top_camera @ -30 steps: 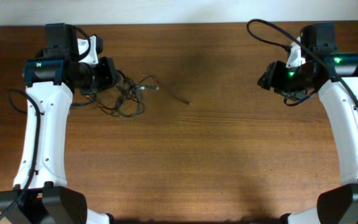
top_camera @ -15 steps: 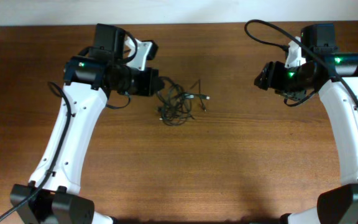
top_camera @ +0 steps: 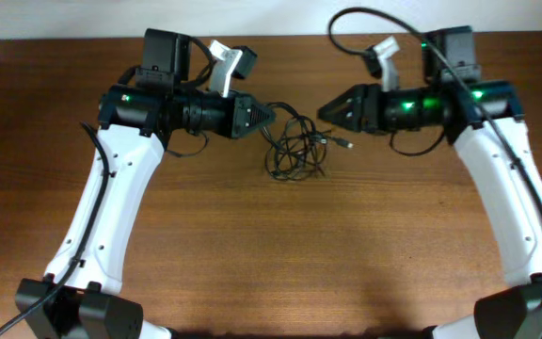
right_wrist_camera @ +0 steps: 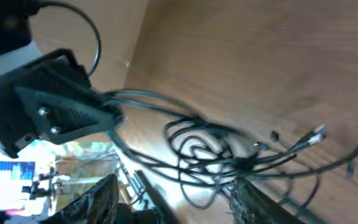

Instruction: Untangle cables

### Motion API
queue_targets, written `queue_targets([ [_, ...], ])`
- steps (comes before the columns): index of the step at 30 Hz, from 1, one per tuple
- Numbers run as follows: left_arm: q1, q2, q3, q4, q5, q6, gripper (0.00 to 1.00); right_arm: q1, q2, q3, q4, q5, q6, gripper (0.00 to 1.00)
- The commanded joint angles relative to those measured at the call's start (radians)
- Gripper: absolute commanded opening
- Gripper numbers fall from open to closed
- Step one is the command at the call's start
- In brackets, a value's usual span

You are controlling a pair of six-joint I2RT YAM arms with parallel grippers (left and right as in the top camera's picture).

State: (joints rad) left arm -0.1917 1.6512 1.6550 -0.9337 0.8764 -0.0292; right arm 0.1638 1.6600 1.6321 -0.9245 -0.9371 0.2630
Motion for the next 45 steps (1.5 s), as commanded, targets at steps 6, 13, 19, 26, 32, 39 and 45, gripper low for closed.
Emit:
queue_targets([
  [6, -0.002, -0.011, 0.012, 0.071, -0.072, -0.412, 0.00, 0.168, -0.004, 0.006, 0.103, 0.269, 0.308, 0.30],
  [13, -0.002, -0.011, 0.012, 0.103, 0.013, -0.412, 0.00, 0.203, 0.047, 0.005, 0.151, 0.281, 0.348, 0.29],
  [19, -0.002, -0.011, 0.012, 0.104, 0.035, -0.427, 0.00, 0.204, 0.048, 0.005, 0.170, 0.310, 0.348, 0.32],
  [26, -0.002, -0.011, 0.012, 0.112, 0.083, -0.439, 0.00, 0.229, 0.048, 0.004, 0.197, 0.333, 0.348, 0.36],
  [32, -0.001, -0.011, 0.012, 0.134, 0.096, -0.449, 0.00, 0.243, 0.048, 0.004, 0.204, 0.373, 0.348, 0.04],
  [39, 0.011, -0.011, 0.012, 0.075, -0.174, -0.383, 0.00, 0.154, -0.018, 0.006, 0.246, 0.180, 0.313, 0.04],
  [45, 0.011, -0.003, 0.012, -0.018, -0.284, -0.259, 0.00, -0.020, -0.122, 0.006, 0.253, -0.078, 0.314, 0.04],
])
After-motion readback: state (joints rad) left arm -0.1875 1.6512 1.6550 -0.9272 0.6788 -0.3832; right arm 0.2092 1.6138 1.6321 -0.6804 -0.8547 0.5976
